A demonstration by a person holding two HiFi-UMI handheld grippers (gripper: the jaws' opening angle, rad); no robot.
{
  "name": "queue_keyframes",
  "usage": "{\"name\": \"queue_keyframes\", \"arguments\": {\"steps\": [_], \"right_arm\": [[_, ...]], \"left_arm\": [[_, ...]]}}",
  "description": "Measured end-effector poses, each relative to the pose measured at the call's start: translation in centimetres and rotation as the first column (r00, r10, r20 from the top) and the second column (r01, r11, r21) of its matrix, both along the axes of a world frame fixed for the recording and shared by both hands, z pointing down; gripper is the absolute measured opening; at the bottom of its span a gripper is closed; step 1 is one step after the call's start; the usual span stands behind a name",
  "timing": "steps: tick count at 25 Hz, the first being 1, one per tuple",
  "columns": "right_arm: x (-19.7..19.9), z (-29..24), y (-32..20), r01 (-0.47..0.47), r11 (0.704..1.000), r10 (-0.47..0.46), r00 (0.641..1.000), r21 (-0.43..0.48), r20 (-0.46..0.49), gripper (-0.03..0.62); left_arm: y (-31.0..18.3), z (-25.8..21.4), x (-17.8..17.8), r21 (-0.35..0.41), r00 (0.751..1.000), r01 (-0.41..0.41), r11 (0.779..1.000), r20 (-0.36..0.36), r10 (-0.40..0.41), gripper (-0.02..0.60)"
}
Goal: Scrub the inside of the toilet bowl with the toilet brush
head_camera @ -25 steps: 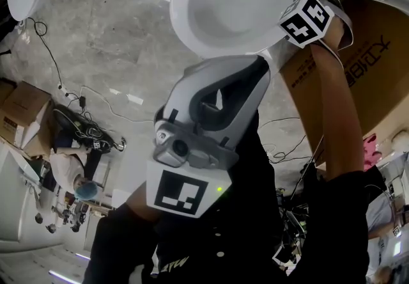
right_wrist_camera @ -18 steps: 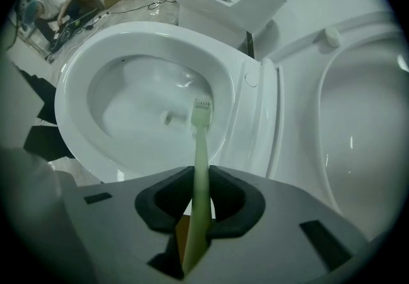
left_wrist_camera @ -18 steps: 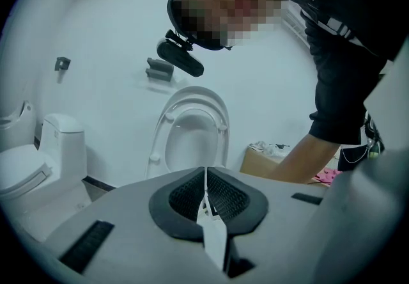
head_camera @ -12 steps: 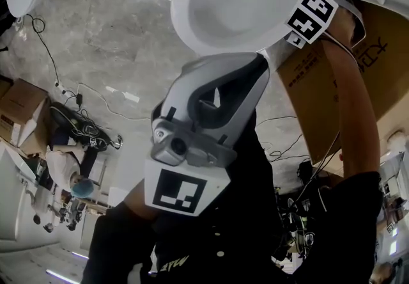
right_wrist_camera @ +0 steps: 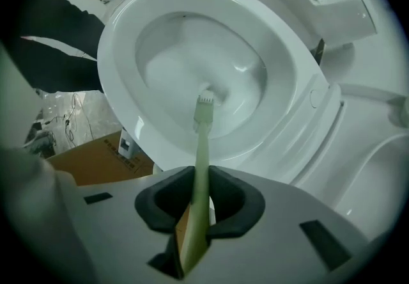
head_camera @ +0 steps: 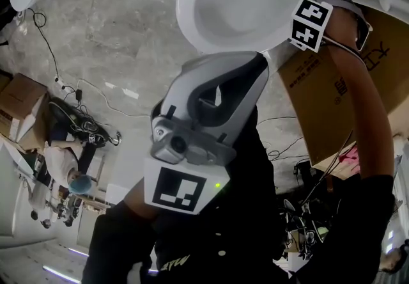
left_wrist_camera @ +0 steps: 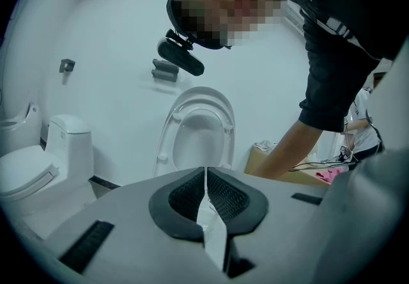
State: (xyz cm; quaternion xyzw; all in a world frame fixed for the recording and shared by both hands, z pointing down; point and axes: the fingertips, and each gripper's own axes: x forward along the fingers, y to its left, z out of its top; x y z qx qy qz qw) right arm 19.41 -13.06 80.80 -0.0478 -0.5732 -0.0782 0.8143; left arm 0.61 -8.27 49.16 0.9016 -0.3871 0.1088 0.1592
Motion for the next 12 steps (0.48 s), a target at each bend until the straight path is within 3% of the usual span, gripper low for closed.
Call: {"name": "queue_keyframes", "arguments": {"steps": [7, 12], "right_arm": [[0.0, -0.5, 1.7, 0.054, 0.988, -0.059, 0.998, -0.144, -0.027, 0.087], [-0.7, -0.6, 4.2, 0.124, 0.953, -0.127, 0.992, -0.276, 0.009, 0.087]], "left_arm": [[0.6, 0.3, 0.2, -0.033, 1.0, -0.006, 0.999, -0.016, 0.005, 0.035], [1.6, 0.5, 0.4, -0.044, 1.0, -0.005, 0.999, -0.007, 0.004, 0.035]]}}
